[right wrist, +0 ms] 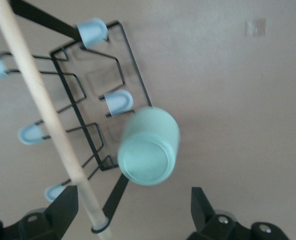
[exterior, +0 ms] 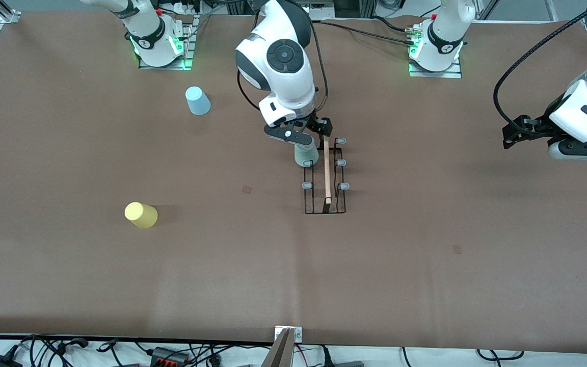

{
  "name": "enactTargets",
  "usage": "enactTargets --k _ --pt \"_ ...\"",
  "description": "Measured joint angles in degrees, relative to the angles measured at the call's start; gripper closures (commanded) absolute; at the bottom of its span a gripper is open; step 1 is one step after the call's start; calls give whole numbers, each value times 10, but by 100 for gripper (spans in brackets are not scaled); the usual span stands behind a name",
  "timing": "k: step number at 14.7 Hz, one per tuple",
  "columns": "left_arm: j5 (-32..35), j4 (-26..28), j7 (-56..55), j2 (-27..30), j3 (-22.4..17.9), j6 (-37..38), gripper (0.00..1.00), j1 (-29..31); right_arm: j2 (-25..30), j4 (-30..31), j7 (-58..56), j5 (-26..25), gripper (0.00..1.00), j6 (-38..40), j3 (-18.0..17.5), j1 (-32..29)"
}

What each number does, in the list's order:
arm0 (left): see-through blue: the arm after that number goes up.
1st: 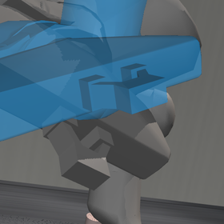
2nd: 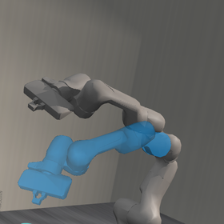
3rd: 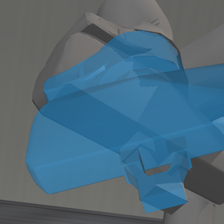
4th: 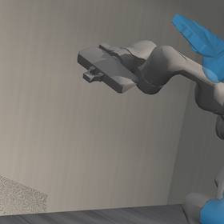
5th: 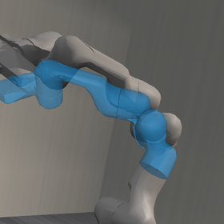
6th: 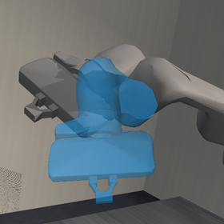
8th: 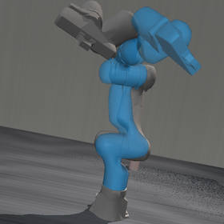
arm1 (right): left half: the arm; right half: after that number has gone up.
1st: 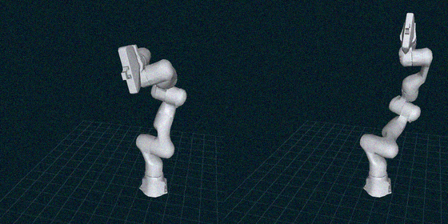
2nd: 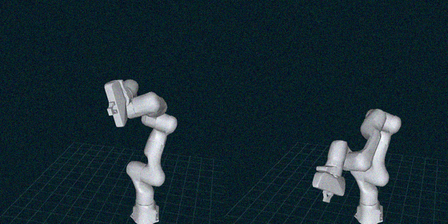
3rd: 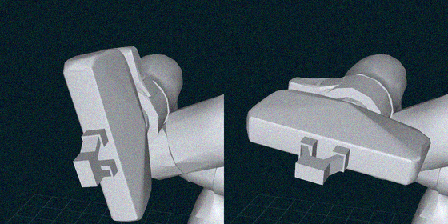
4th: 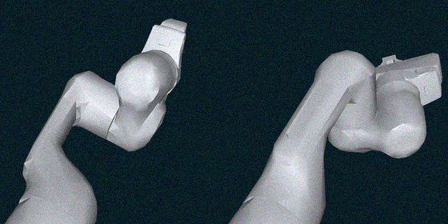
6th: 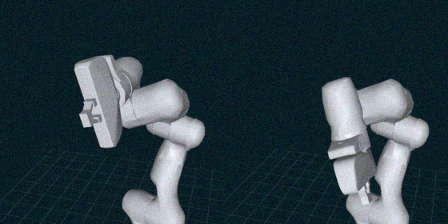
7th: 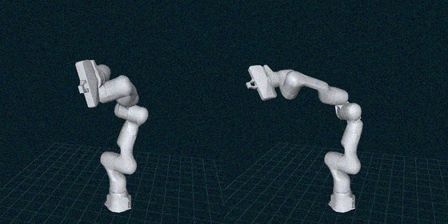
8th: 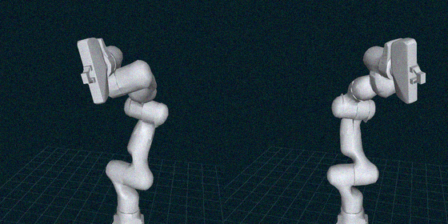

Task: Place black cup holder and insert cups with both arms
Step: 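Lower the teal cup onto a holder peg and open the right gripper, then move the right gripper to the yellow cup lying on the table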

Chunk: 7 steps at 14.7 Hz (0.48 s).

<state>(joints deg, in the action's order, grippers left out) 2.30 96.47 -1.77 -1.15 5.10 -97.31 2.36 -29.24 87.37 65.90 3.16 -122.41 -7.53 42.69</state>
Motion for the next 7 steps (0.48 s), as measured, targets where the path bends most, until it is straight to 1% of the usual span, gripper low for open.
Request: enactTargets --k 3,5,7 --pt "0 0 0 0 0 0 0 0 42 -1 -61 0 0 33 3 -46" --pt "0 0 0 0 0 0 0 0 67 1 -127 -2 0 62 5 -91" --pt "0 0 0 0 0 0 0 0 84 16 -213 -2 0 71 7 -146"
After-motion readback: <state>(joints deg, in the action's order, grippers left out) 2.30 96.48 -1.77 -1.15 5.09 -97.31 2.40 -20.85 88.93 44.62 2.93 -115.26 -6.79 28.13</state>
